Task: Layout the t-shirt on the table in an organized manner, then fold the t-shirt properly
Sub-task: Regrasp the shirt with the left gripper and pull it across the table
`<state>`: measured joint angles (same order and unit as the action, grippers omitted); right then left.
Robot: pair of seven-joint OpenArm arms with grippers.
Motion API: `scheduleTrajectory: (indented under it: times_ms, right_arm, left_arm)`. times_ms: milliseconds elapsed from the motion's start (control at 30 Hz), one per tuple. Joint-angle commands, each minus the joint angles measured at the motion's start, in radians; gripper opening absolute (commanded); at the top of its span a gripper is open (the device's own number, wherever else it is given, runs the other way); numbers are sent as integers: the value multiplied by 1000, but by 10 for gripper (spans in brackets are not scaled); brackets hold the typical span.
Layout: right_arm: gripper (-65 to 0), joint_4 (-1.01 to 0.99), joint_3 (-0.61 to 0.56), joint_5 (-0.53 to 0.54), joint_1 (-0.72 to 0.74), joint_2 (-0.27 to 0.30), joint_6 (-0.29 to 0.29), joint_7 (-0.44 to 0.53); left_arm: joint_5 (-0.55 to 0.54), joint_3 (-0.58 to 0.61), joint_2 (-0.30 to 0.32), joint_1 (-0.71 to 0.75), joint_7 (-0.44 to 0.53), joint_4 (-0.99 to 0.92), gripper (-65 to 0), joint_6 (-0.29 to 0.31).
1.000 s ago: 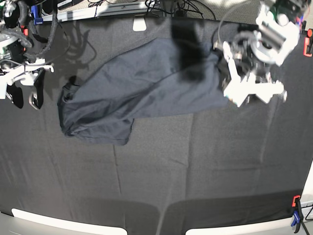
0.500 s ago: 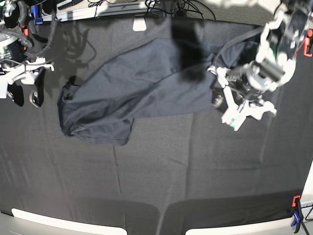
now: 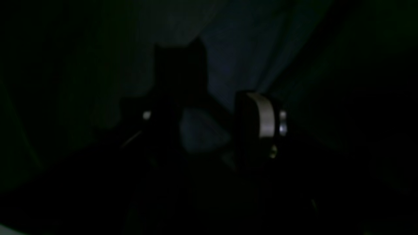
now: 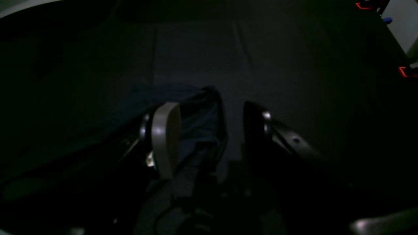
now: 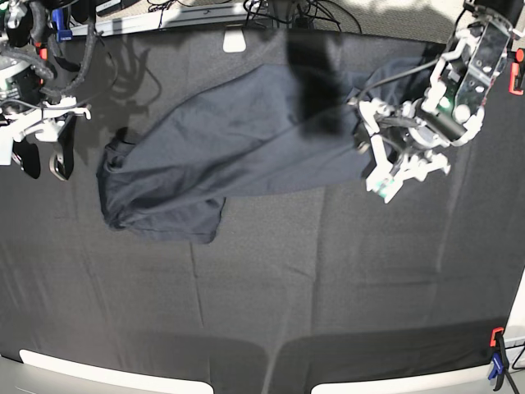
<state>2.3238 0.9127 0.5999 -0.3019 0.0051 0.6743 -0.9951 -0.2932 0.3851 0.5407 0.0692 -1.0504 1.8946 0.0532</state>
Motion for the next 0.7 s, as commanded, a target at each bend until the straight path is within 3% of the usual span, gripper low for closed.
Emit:
scheduleTrajectory:
  times_ms: [0, 67, 167, 267, 433, 600, 667]
  right_arm:
    - [-345, 18, 3, 14, 3, 8, 24, 27]
    - [-345, 18, 3, 14, 3, 8, 24, 30]
    - [-345, 18, 3, 29, 3, 8, 24, 30]
    - [-345, 18, 3, 58, 3, 8, 24, 30]
    - [-345, 18, 3, 63, 3, 8, 24, 30]
    - [-345, 18, 3, 63, 3, 8, 24, 30]
    - [-345, 18, 3, 62, 3, 8, 24, 30]
  left_arm:
    - [4, -6, 8, -11, 9, 18, -361, 0]
    - [4, -6, 8, -12, 12, 29, -442, 0]
    - [54, -6, 8, -23, 34, 69, -650, 0]
    - [141, -6, 8, -24, 49, 126, -650, -1]
    - [148, -6, 9, -20, 54, 165, -650, 0]
    - [328, -6, 8, -51, 270, 165, -650, -19]
    - [368, -6, 8, -110, 278, 165, -650, -61]
